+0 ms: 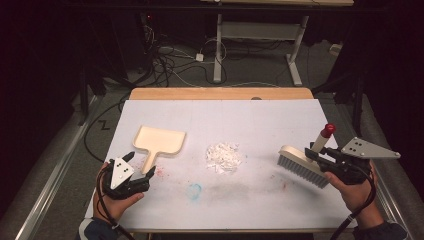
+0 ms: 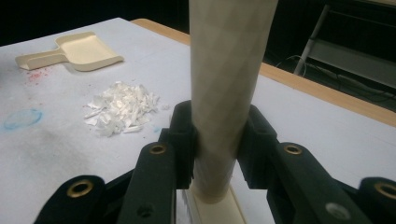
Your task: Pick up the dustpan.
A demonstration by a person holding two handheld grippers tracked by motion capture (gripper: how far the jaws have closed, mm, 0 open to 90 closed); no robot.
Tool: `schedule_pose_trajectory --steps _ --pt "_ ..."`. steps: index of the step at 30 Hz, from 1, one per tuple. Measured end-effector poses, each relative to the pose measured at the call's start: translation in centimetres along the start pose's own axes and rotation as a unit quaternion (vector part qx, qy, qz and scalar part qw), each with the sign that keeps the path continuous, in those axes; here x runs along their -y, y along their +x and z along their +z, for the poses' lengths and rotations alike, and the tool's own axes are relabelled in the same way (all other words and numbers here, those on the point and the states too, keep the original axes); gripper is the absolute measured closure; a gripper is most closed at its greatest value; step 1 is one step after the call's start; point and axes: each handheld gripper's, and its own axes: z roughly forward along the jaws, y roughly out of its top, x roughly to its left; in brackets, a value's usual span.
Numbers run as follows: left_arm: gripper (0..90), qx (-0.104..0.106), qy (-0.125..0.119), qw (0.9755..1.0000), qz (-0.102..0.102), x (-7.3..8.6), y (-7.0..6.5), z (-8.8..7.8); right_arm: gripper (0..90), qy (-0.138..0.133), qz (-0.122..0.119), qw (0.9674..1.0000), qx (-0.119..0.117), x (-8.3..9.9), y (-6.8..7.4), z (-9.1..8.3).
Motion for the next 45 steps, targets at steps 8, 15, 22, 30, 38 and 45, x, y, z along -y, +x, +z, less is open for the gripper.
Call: schedule_pose_trajectory --steps 8,15,22,30,38,45 --pt "20.4 0.001 0.024 0.9997 -0.007 0.0 0.1 0.0 70.9 -0.004 0.003 1.0000 0.000 0.2 -0.1 -0.6" --pt "21.0 0.001 0.047 0.9987 -0.021 0.2 0.5 0.2 70.9 -0.008 0.004 1.0000 -0.003 0.2 0.0 -0.6" --pt "21.1 -0.004 0.088 0.9940 -0.065 0.1 2.6 1.5 70.9 -0.003 0.002 0.9999 -0.013 -0.1 0.2 0.3" --pt "21.1 0.030 0.155 0.9834 -0.090 -1.2 3.0 4.8 70.9 0.010 0.003 0.9998 -0.016 0.0 0.1 0.8" --pt "29.4 0.044 0.206 0.9686 -0.131 -1.2 3.2 9.6 70.8 0.009 0.004 0.9999 -0.012 0.2 0.1 0.6" --pt "53.3 0.024 0.196 0.9683 -0.153 -0.7 3.7 9.3 70.8 0.014 0.008 0.9998 -0.011 0.4 0.3 0.8"
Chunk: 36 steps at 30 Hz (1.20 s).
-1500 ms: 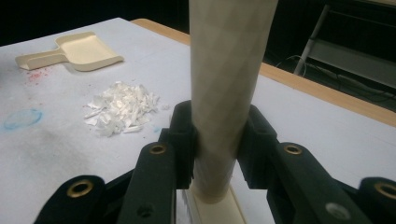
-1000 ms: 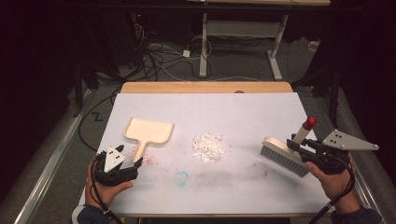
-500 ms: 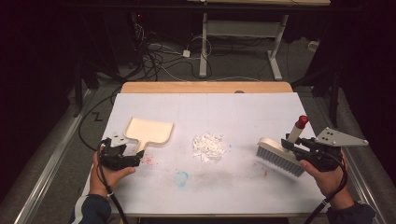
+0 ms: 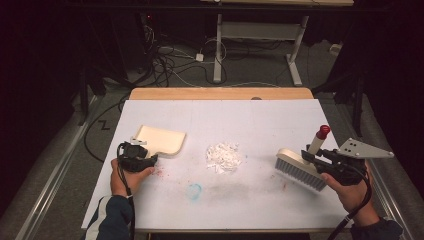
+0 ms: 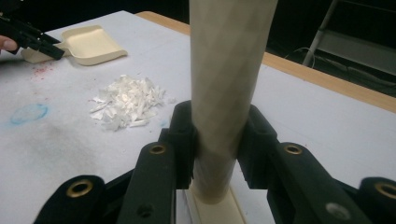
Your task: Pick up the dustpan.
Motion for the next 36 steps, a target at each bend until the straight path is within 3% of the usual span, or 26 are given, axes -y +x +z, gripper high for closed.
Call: schedule_pose_trajectory --steps 6,12,17,22,30,36 --pt "62.5 -0.010 0.002 0.9999 0.010 -0.1 -0.4 0.1 70.8 0.001 -0.001 1.0000 -0.001 0.1 0.1 0.1" --pt "63.2 -0.011 0.008 0.9997 0.021 -0.4 -0.4 0.0 70.9 0.004 -0.003 1.0000 -0.001 0.2 0.2 0.2" --pt "63.4 -0.018 0.009 0.9988 0.046 -0.5 -0.4 -0.8 70.9 0.003 -0.001 1.0000 0.003 0.1 0.1 0.3" --pt "63.5 -0.005 0.004 0.9983 0.058 -0.5 0.0 -2.3 70.9 0.002 0.005 0.9999 0.009 -0.1 -0.1 0.8" --pt "63.6 0.006 0.016 0.9960 0.088 0.1 -0.3 -4.3 70.9 0.002 0.010 0.9999 0.011 -0.2 -0.3 1.2" --pt "63.5 0.023 0.032 0.9925 0.116 0.5 -1.1 -5.5 70.9 0.000 0.012 0.9998 0.017 -0.1 -0.5 0.8"
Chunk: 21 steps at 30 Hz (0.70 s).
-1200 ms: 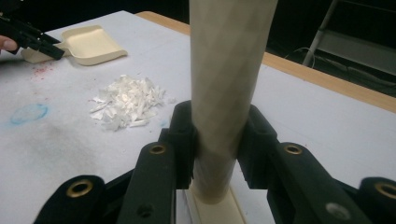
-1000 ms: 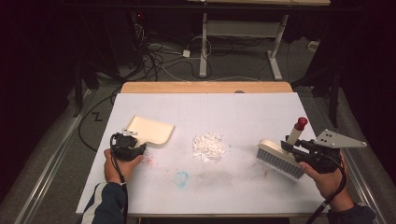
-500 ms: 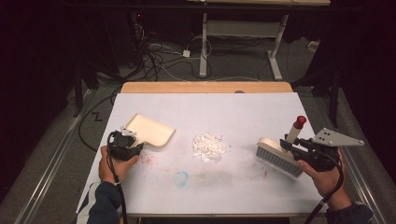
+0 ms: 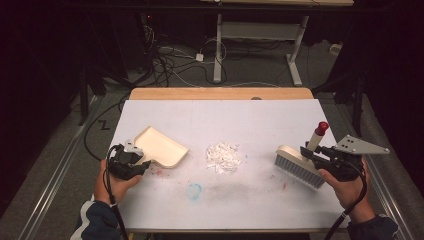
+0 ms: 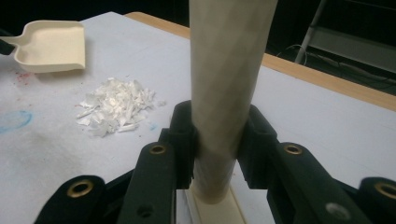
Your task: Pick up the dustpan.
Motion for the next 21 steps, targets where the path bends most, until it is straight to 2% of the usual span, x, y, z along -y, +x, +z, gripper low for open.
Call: schedule_pose_trajectory --steps 6,9,16,21 --pt "63.5 0.018 0.005 0.9997 0.018 0.4 -0.9 -0.5 70.9 -0.004 0.002 1.0000 0.004 -0.1 -0.4 -0.1" --pt "63.5 0.022 -0.004 0.9996 0.018 0.7 -1.3 -0.6 70.9 -0.005 0.002 1.0000 0.002 -0.3 -0.4 0.1" --pt "63.6 0.040 0.018 0.9980 0.045 1.1 -2.6 -0.3 70.9 0.000 -0.003 1.0000 -0.006 -0.4 -0.1 0.8" --pt "63.5 0.047 0.015 0.9975 0.051 1.1 -3.2 -0.8 70.9 0.003 -0.002 1.0000 -0.006 -0.4 -0.1 0.9"
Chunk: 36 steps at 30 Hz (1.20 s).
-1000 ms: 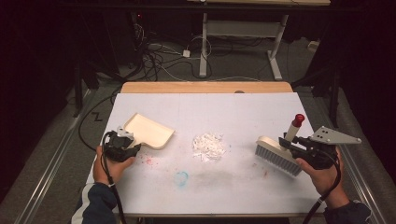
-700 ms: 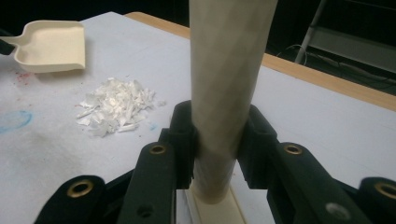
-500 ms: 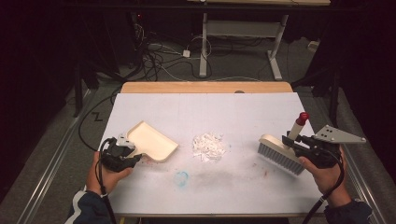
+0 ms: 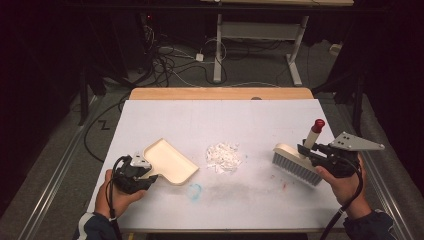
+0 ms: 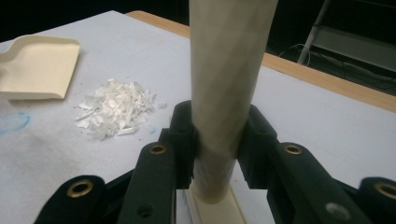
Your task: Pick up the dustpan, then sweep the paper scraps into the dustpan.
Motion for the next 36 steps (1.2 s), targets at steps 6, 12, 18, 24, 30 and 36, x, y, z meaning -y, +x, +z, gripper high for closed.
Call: schedule_pose_trajectory --steps 6,12,18,24,30,36 --pt "63.6 0.013 0.005 0.9998 0.012 0.0 -0.5 -0.4 70.9 -0.001 0.003 1.0000 0.002 0.0 -0.2 0.0" --pt "63.5 0.018 0.008 0.9996 0.021 0.0 -0.9 -0.5 70.9 -0.001 0.006 1.0000 0.005 0.1 -0.3 0.1" --pt "63.5 0.028 0.016 0.9989 0.036 0.0 -1.6 -0.5 70.9 -0.004 0.003 1.0000 0.002 -0.3 0.0 0.3" --pt "63.5 0.032 0.015 0.9983 0.047 -0.2 -2.3 -0.5 70.9 -0.019 0.016 0.9996 0.014 -0.4 0.0 0.8" --pt "63.4 0.038 0.021 0.9980 0.045 -0.1 -2.3 0.0 71.0 -0.022 0.018 0.9995 0.011 -1.0 -0.1 2.1" --pt "63.4 0.055 0.026 0.9972 0.044 -0.2 -2.2 0.0 71.0 -0.022 0.011 0.9997 0.008 -2.3 0.3 4.8"
